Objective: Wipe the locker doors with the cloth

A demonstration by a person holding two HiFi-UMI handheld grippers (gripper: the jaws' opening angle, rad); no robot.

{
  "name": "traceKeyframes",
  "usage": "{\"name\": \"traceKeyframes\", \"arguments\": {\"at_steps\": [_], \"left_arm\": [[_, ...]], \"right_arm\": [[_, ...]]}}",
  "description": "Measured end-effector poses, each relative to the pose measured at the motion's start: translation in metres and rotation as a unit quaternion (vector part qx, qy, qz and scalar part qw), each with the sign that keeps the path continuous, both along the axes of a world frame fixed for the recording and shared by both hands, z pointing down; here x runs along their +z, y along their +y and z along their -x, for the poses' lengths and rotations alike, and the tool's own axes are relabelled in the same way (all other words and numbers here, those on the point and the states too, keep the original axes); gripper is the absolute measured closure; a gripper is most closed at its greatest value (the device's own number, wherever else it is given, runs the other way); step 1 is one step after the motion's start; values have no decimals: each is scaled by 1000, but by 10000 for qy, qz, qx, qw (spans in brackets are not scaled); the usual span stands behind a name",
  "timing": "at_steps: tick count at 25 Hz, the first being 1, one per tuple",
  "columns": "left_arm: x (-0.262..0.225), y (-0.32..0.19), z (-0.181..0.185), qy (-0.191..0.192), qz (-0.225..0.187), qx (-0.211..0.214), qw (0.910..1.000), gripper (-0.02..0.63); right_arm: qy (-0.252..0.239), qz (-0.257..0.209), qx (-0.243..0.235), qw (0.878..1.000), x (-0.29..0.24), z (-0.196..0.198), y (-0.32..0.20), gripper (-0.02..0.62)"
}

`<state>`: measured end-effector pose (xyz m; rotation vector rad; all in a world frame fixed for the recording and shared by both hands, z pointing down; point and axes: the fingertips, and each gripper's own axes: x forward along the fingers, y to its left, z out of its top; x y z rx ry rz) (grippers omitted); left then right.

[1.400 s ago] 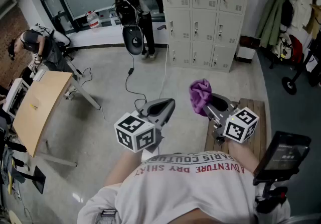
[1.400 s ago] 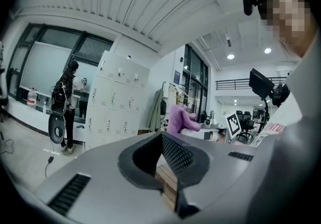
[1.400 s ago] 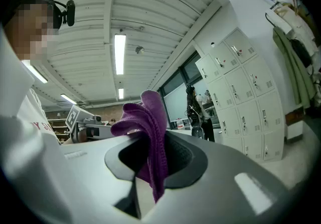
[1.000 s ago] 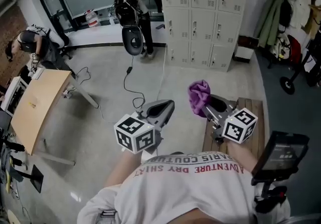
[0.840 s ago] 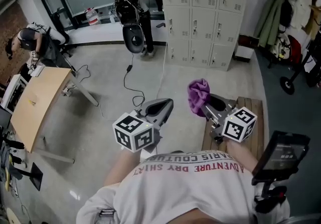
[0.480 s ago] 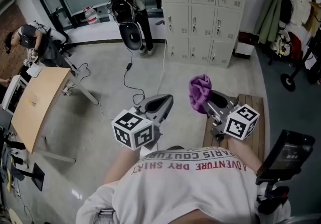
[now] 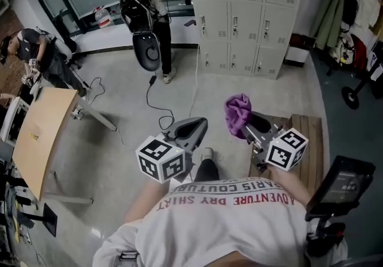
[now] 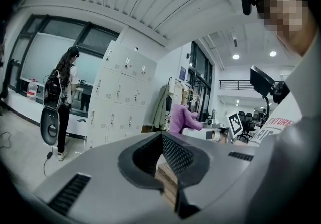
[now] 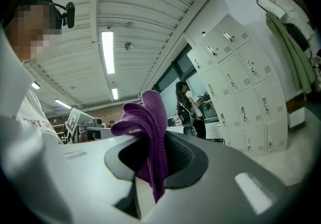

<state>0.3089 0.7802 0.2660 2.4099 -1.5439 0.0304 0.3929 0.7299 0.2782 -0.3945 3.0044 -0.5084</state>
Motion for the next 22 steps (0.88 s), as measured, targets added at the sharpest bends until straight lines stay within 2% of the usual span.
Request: {"name": "traceKeyframes", "arguments": {"at_steps": [4, 10, 14, 18, 22], "left_arm": [[5, -80, 55, 38, 109, 64, 9999, 606], [-3, -222, 178, 57, 215, 23, 9998, 606], [-17, -302, 247, 74, 195, 42, 9998, 606], [-29, -361, 286, 37, -14, 134, 9999, 606], [-16, -404, 305, 82, -76, 265, 9996, 606]], "right_arm": [[9, 141, 118, 9998, 4, 53, -82, 518], [58, 82, 247, 9996, -4, 166, -225, 518], [27, 13, 505, 9987, -25, 223, -306, 518], [-132, -157, 791, 9967, -46, 258, -360, 518], [-94, -174, 756, 9969, -36, 278, -394, 518]]}}
